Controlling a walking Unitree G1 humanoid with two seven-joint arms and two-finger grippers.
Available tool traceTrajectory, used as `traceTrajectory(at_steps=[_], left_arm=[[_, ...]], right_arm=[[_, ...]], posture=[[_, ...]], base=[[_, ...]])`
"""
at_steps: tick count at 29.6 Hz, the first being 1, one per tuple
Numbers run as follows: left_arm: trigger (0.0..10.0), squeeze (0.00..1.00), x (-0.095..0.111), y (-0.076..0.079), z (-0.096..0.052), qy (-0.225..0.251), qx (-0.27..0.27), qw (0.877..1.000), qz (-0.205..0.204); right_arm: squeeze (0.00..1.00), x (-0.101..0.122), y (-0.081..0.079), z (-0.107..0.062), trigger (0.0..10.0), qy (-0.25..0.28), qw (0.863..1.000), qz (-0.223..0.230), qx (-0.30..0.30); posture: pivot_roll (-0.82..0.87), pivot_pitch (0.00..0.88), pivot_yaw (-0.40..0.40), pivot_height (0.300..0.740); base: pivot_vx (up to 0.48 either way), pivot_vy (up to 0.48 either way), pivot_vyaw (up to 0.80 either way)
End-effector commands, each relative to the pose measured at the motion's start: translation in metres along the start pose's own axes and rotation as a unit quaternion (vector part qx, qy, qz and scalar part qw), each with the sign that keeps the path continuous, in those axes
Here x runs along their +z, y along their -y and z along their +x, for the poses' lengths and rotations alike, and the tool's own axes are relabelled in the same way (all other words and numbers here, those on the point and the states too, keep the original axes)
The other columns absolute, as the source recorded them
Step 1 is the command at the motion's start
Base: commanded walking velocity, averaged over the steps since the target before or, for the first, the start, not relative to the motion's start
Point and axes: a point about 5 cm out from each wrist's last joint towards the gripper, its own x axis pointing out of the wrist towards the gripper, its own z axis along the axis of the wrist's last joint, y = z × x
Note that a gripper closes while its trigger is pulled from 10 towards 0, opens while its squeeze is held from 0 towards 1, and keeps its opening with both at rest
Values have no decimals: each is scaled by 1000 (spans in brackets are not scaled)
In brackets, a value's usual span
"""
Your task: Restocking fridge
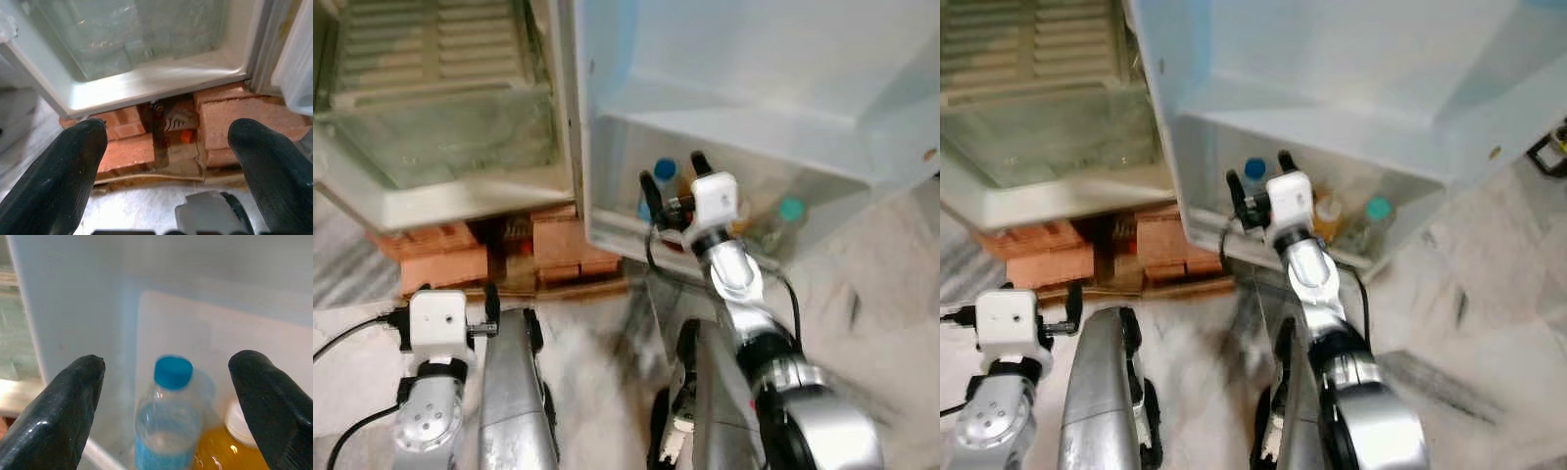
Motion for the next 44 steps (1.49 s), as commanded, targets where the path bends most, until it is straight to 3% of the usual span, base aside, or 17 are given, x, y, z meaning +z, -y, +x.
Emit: traceTrajectory(at_steps=[1, 4, 5, 6, 7, 8, 9, 10, 13, 17, 20, 24, 37, 44], left_arm=[[10000, 0, -4, 2, -2, -5, -2, 1000, 1], [10000, 0, -5, 5, 1, 0, -6, 1000, -2], [10000, 0, -5, 5, 1, 2, -8, 1000, -3], [10000, 0, -5, 5, 1, 2, -8, 1000, -3], [10000, 0, -6, 5, 3, 3, -9, 1000, -4], [10000, 0, -7, 5, 5, 4, -11, 1000, -4], [10000, 0, -7, 5, 5, 4, -11, 1000, -4], [10000, 0, -7, 5, 9, 10, -17, 1000, -5], [10000, 0, -5, 5, 13, 16, -21, 1000, -8], [10000, 0, -1, 11, 21, 30, -33, 999, -14], [10000, 0, 2, 15, 25, 38, -37, 998, -14], [10000, 0, 1, 16, 25, 39, -46, 998, -19], [10000, 0, -4, 25, 31, 31, -50, 998, -12], [10000, 0, -8, 26, 32, 27, -53, 998, 0]], right_arm=[[1000, 6, 0, -2, 10000, 12, 1000, 6, 3], [1000, 1, -3, -23, 10000, 2, 1000, 26, 3], [573, -1, -5, -32, 10000, -3, 999, 34, 3], [573, -1, -5, -32, 10000, -3, 999, 34, 3], [0, -7, -5, -44, 10000, -26, 999, 46, -9], [0, -10, -4, -56, 10000, -40, 997, 56, -19], [0, -10, -4, -56, 10000, -40, 997, 56, -19], [0, -12, -3, -77, 10000, -66, 996, 62, -19], [0, -8, 1, -85, 10000, -63, 996, 65, -25], [0, 5, 11, -76, 10000, -53, 995, 69, -52], [0, 24, 12, -64, 10000, -30, 995, 76, -53], [0, 33, 11, -60, 10000, -22, 995, 82, -52], [0, 27, 17, -60, 10000, -52, 994, 74, -67], [0, 17, 10, -63, 10000, -86, 992, 72, -66]], posture=[[150, 85, -96, 522], [135, 48, -86, 522], [135, 48, -86, 522], [135, 48, -86, 522], [125, 25, -75, 522], [123, 22, -74, 522], [123, 22, -74, 522], [115, 9, -63, 522], [107, 3, -57, 532], [97, 0, -51, 562], [96, 0, -51, 582], [99, 0, -52, 607], [99, 0, -56, 687], [101, 0, -57, 687]], base=[[0, 0, 0], [0, 0, 0], [0, 0, 0], [0, 0, 0], [0, 0, 0], [0, 0, 0], [0, 0, 0], [0, 0, 0], [0, 0, 0], [0, 0, 0], [0, 0, 0], [0, 0, 0], [0, 0, 0], [0, 0, 0]])
